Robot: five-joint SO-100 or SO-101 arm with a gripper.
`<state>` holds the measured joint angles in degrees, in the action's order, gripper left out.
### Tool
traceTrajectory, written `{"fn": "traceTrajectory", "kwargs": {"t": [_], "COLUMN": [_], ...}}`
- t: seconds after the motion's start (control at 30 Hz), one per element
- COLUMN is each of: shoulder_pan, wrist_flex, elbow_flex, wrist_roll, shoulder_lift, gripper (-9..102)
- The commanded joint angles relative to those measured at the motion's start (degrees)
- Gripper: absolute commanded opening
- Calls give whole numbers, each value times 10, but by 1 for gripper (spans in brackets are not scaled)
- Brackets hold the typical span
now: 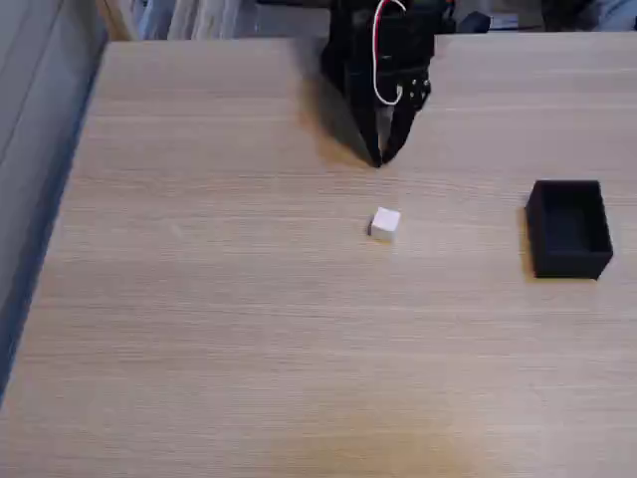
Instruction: Pick a white block and place it in the black box.
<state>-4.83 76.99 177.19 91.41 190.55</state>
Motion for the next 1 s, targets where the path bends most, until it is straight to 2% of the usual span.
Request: {"fn": "traceTrajectory", "kwargs": {"t": [0.0, 0.97], "shoulder_pan": [-17, -4], "wrist_flex": [2, -1], "elbow_flex": [9, 9], "wrist_roll": [13, 26], "shoulder_lift": [4, 4], "gripper": [0, 0]}}
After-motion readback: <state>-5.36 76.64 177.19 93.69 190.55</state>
